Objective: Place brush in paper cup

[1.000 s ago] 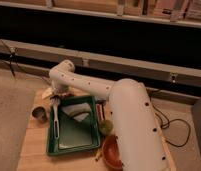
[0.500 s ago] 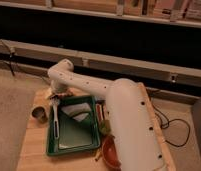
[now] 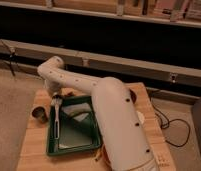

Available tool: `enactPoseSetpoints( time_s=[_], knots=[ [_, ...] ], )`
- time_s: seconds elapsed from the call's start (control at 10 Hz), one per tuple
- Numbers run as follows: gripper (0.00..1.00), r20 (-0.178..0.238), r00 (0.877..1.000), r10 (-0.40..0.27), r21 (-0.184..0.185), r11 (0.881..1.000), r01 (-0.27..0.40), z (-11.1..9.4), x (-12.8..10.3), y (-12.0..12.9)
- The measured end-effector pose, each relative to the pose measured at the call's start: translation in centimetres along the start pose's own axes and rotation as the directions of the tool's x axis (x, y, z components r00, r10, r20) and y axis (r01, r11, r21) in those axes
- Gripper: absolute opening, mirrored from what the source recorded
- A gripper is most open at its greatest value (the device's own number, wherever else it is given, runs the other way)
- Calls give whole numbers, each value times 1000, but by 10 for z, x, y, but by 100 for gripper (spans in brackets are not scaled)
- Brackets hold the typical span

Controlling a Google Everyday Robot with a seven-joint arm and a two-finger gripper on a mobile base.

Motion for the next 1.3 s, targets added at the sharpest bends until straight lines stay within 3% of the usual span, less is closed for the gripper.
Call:
enactPoseSetpoints(
  time_s=[0.2, 0.5, 0.8, 1.3],
  knots=[
    [0, 12, 1000, 27, -25, 999, -27, -1, 2, 4],
    [0, 12, 999, 45, -91, 995, -43, -12, 8, 4],
    [0, -11, 1000, 29, -170, 985, -30, -45, 21, 5],
    [0, -52, 998, -23, -226, 974, 10, -68, 22, -13]
  ],
)
